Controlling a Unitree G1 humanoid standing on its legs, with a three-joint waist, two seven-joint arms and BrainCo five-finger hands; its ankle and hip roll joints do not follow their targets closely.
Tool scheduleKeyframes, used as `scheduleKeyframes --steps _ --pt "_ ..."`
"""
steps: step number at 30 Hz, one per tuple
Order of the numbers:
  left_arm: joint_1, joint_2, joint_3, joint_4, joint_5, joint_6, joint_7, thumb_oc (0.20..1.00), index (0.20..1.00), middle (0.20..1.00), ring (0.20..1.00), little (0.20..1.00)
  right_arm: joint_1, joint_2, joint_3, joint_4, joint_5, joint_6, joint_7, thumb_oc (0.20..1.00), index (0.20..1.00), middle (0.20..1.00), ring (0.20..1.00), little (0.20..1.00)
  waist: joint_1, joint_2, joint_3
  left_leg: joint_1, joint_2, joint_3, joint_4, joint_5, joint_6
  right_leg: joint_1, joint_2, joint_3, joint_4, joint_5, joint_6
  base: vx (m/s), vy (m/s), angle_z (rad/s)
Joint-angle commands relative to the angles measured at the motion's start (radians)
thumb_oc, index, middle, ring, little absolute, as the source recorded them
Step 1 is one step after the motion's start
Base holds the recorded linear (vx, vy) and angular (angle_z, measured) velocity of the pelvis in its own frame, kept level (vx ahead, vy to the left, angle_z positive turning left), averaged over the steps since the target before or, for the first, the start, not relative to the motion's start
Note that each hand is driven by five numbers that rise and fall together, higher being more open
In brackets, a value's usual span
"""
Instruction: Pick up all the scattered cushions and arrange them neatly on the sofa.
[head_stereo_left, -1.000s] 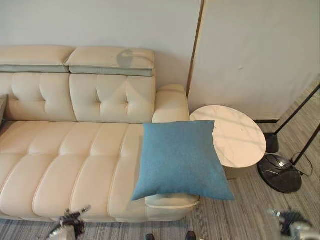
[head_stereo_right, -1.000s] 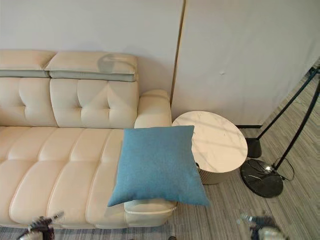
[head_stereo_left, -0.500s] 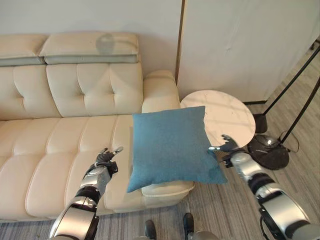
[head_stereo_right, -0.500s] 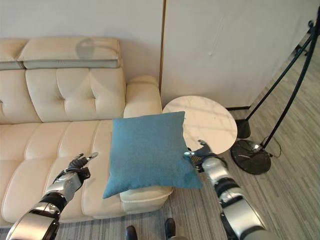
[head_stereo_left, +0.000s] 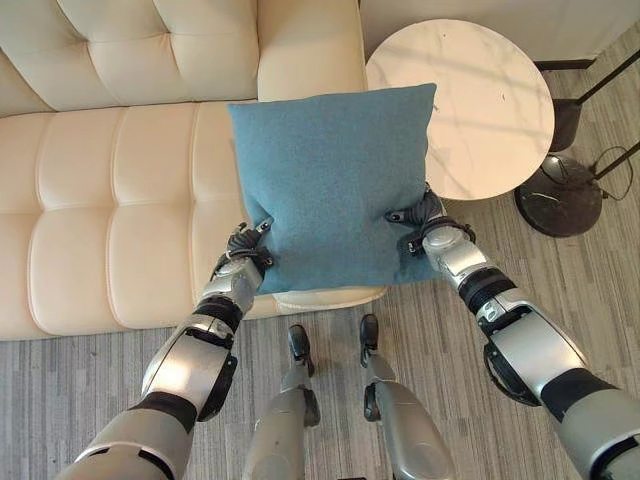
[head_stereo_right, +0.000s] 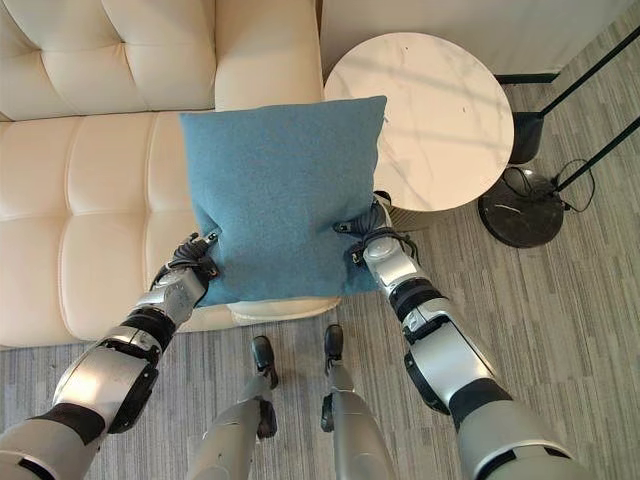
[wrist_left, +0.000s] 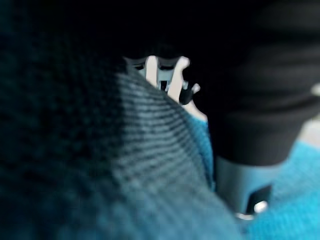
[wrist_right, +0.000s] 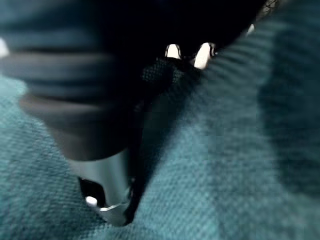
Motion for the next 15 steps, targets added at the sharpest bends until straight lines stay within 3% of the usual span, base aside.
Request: scheduleKeyframes --steps 1,2,4,5,6,7,15 --pt "-0.031 -0.116 -0.089 -0.110 -0.132 -0.053 -0.043 0.426 0.426 0.426 0.426 0.426 0.029 0.143 0.018 -0.138 0.138 -0.117 -0.007 1.000 1.000 1.000 1.000 1.000 -0.001 -0.032 -0.056 0.015 -0.008 -0.054 0.052 -0.094 -0.043 0.037 -0.068 -0.016 0.046 -0.129 0.096 0.07 0.030 -0.03" --pt "0.005 -0.134 -0.093 -0.176 -0.169 -0.057 -0.041 0.200 0.200 0.200 0.200 0.200 0.087 0.146 0.002 -0.212 0.191 -0.137 -0.008 1.000 1.000 1.000 1.000 1.000 -0.003 -0.032 -0.055 0.026 -0.009 -0.054 0.045 -0.096 -0.041 0.045 -0.068 -0.016 0.045 -0.131 0.098 0.06 0.036 -0.03" --pt "0.063 -0.160 -0.112 -0.285 -0.199 -0.064 -0.046 0.200 0.200 0.200 0.200 0.200 0.193 0.149 0.000 -0.308 0.239 -0.157 0.026 1.000 1.000 1.000 1.000 1.000 -0.006 -0.031 -0.051 0.047 -0.010 -0.052 0.032 -0.101 -0.038 0.060 -0.069 -0.016 0.041 -0.135 0.099 0.05 0.037 0.02" --pt "0.091 -0.173 -0.116 -0.327 -0.222 -0.065 -0.053 0.200 0.200 0.200 0.200 0.200 0.237 0.149 0.006 -0.340 0.277 -0.164 0.057 0.536 0.536 0.536 0.536 0.536 -0.004 -0.032 -0.052 0.059 -0.010 -0.049 0.023 -0.101 -0.036 0.067 -0.070 -0.016 0.035 -0.134 0.099 0.04 0.025 0.04" --pt "0.112 -0.180 -0.121 -0.358 -0.241 -0.071 -0.055 0.200 0.200 0.200 0.200 0.200 0.265 0.152 0.015 -0.360 0.304 -0.168 0.078 0.272 0.272 0.272 0.272 0.272 -0.004 -0.032 -0.053 0.068 -0.011 -0.049 0.017 -0.102 -0.034 0.073 -0.070 -0.014 0.031 -0.134 0.098 0.05 0.020 0.02" --pt "0.152 -0.197 -0.138 -0.414 -0.264 -0.078 -0.060 0.200 0.200 0.200 0.200 0.200 0.305 0.143 0.043 -0.402 0.342 -0.164 0.121 0.200 0.200 0.200 0.200 0.200 0.000 -0.035 -0.056 0.097 -0.011 -0.046 -0.003 -0.101 -0.034 0.093 -0.071 -0.012 0.019 -0.135 0.098 0.05 0.013 0.00" --pt "0.288 -0.230 -0.172 -0.559 -0.312 -0.078 -0.056 0.200 0.200 0.200 0.200 0.200 0.411 0.146 0.061 -0.484 0.383 -0.167 0.147 0.200 0.200 0.200 0.200 0.200 0.014 -0.038 -0.070 0.169 -0.012 -0.043 -0.024 -0.120 -0.030 0.151 -0.072 -0.013 0.009 -0.143 0.102 0.01 -0.001 -0.03"
